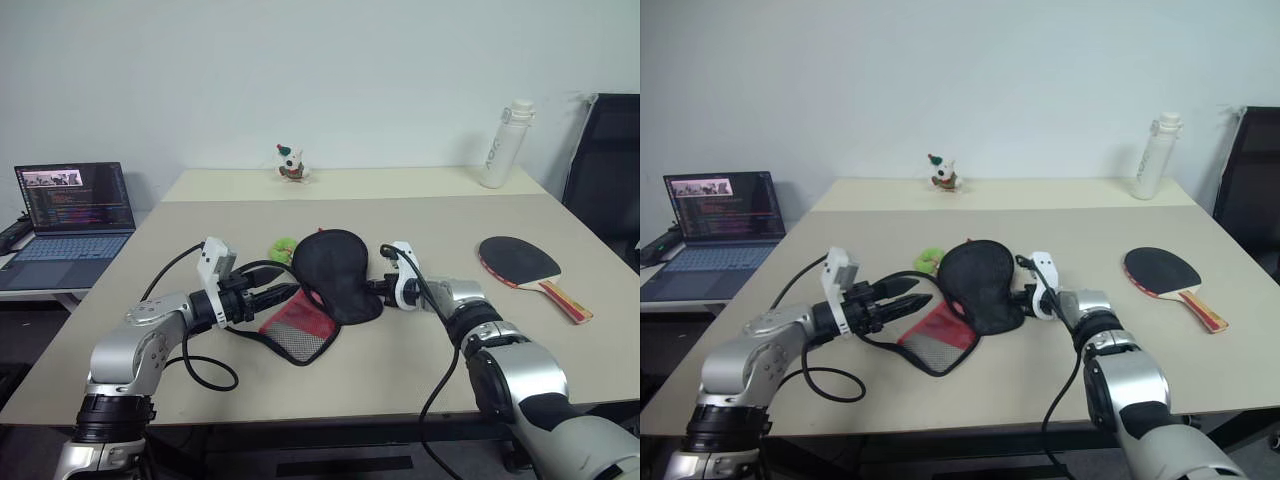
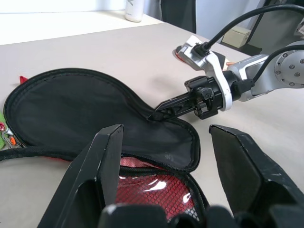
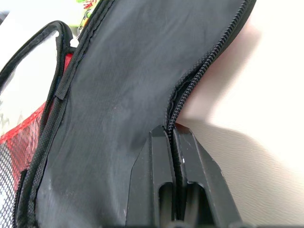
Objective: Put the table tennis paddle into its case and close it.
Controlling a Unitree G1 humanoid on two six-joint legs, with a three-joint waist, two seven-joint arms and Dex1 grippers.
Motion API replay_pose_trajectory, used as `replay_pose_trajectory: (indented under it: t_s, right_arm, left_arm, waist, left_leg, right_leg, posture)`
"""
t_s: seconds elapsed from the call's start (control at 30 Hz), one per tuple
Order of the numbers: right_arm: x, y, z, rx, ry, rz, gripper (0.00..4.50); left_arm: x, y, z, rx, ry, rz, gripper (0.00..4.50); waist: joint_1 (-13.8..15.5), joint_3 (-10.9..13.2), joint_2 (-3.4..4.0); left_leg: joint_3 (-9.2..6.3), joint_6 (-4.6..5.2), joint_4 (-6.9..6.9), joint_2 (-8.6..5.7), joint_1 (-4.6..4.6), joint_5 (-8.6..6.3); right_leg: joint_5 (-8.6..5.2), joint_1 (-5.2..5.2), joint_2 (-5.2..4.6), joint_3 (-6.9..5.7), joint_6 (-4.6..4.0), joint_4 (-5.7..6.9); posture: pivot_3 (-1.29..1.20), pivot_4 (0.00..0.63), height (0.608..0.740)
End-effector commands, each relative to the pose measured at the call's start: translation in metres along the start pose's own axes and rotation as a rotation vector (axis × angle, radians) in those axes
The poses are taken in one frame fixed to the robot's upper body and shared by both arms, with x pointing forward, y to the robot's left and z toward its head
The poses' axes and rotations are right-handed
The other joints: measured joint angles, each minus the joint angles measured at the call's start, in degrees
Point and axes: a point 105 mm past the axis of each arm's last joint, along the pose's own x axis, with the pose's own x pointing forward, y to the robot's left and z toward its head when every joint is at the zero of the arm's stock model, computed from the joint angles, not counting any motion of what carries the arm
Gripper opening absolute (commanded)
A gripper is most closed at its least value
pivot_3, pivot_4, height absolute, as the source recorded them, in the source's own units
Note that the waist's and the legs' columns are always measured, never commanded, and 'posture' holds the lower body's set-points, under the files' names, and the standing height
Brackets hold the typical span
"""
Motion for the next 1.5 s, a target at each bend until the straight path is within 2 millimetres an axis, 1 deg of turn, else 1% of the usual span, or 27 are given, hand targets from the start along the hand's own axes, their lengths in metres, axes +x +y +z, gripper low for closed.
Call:
replay_pose_trajectory:
  t_s: [0.03, 0.1, 0.2, 0.3, 0.5, 0.6, 0.73, 0.87, 1.13, 1.23, 1.3, 1.4, 1.5]
  right_arm:
    - [-0.003, 0.007, 0.026, -0.004, -0.098, 0.023, 0.04]
    - [-0.006, 0.012, 0.031, -0.015, -0.113, 0.069, 0.04]
    - [-0.014, 0.026, 0.04, -0.04, -0.138, 0.203, 0.04]
    - [-0.021, 0.029, 0.042, -0.062, -0.156, 0.258, 0.04]
    - [-0.025, 0.018, 0.047, -0.006, -0.211, 0.205, 0.04]
    - [-0.025, 0.017, 0.048, 0.025, -0.234, 0.205, 0.04]
    - [-0.03, 0.015, 0.056, 0.105, -0.292, 0.225, 0.04]
    - [-0.034, 0.008, 0.062, 0.167, -0.34, 0.205, 0.04]
    - [-0.04, -0.01, 0.068, 0.215, -0.399, 0.114, 0.04]
    - [-0.044, -0.013, 0.071, 0.242, -0.428, 0.118, 0.04]
    - [-0.048, -0.009, 0.072, 0.268, -0.432, 0.177, 0.04]
    - [-0.054, 0.004, 0.071, 0.29, -0.419, 0.297, 0.04]
    - [-0.059, 0.012, 0.072, 0.288, -0.421, 0.357, 0.04]
  left_arm:
    - [0.0, -0.001, 0.016, 0.058, -0.042, -0.001, 3.14]
    - [0.001, -0.002, 0.016, 0.059, -0.042, -0.005, 3.14]
    - [0.002, -0.002, 0.016, 0.061, -0.043, -0.013, 3.14]
    - [0.002, -0.002, 0.017, 0.063, -0.043, -0.016, 3.14]
    - [0.005, -0.002, 0.017, 0.065, -0.046, -0.026, 3.14]
    - [0.007, -0.003, 0.017, 0.064, -0.047, -0.036, 3.14]
    - [0.008, -0.003, 0.018, 0.065, -0.051, -0.043, 3.14]
    - [0.008, -0.002, 0.02, 0.066, -0.056, -0.045, 3.14]
    - [0.009, -0.001, 0.02, 0.07, -0.061, -0.043, 3.14]
    - [0.01, -0.002, 0.02, 0.069, -0.061, -0.05, 3.14]
    - [0.01, -0.003, 0.021, 0.065, -0.063, -0.058, 3.14]
    - [0.011, -0.004, 0.022, 0.06, -0.067, -0.069, 3.14]
    - [0.011, -0.004, 0.022, 0.06, -0.07, -0.07, 3.14]
  waist:
    - [0.04, 0.0, 0.0]
    - [0.03, 0.0, 0.0]
    - [0.02, 0.0, 0.0]
    - [0.04, 0.0, 0.0]
    - [0.06, 0.0, 0.0]
    - [0.05, 0.0, 0.0]
    - [0.08, 0.0, 0.0]
    - [0.09, 0.0, 0.0]
    - [0.08, 0.0, 0.0]
    - [0.09, 0.0, 0.0]
    - [0.09, 0.0, 0.0]
    - [0.1, 0.0, 0.0]
    - [0.09, 0.0, 0.0]
  left_leg:
    - [0.0, 0.0, 0.0, 0.0, -0.01, 0.0]
    - [0.01, 0.0, 0.0, -0.01, -0.01, 0.0]
    - [0.03, 0.0, 0.0, 0.0, -0.04, 0.0]
    - [0.02, 0.0, 0.0, 0.0, -0.06, 0.0]
    - [0.03, 0.0, 0.0, 0.0, -0.05, 0.0]
    - [0.05, 0.0, 0.0, 0.0, -0.08, 0.0]
    - [0.07, 0.0, 0.0, 0.0, -0.09, 0.0]
    - [0.07, 0.0, 0.0, 0.0, -0.08, 0.0]
    - [0.11, 0.0, 0.0, 0.0, -0.09, 0.0]
    - [0.11, 0.0, 0.0, 0.0, -0.09, 0.0]
    - [0.13, 0.0, 0.0, 0.0, -0.1, 0.0]
    - [0.13, 0.0, 0.0, 0.0, -0.1, 0.0]
    - [0.13, 0.0, 0.0, 0.01, -0.1, 0.0]
  right_leg:
    - [0.0, 0.0, 0.0, 0.0, 0.0, 0.0]
    - [0.0, 0.0, 0.0, 0.01, 0.0, -0.01]
    - [0.0, -0.06, 0.0, 0.02, 0.0, 0.0]
    - [0.0, -0.08, 0.0, 0.01, 0.0, 0.01]
    - [0.0, -0.09, 0.0, 0.02, 0.0, 0.03]
    - [0.0, -0.13, 0.0, 0.04, 0.0, 0.04]
    - [0.0, -0.14, 0.0, 0.05, 0.0, 0.03]
    - [0.0, -0.14, 0.0, 0.05, 0.0, 0.05]
    - [0.0, -0.15, -0.01, 0.08, 0.0, 0.05]
    - [0.0, -0.15, -0.01, 0.08, 0.0, 0.05]
    - [0.0, -0.15, -0.01, 0.09, 0.0, 0.05]
    - [0.0, -0.15, -0.01, 0.08, 0.0, 0.05]
    - [0.0, -0.16, 0.0, 0.08, 0.0, 0.05]
  posture:
    - [0.0, 0.15, 0.74]
    - [0.0, 0.15, 0.74]
    - [0.0, 0.15, 0.74]
    - [0.0, 0.15, 0.74]
    - [0.0, 0.15, 0.74]
    - [0.0, 0.15, 0.74]
    - [0.0, 0.15, 0.74]
    - [0.0, 0.15, 0.74]
    - [0.0, 0.15, 0.74]
    - [0.0, 0.15, 0.74]
    - [0.0, 0.15, 0.74]
    - [0.0, 0.15, 0.74]
    - [0.0, 0.15, 0.74]
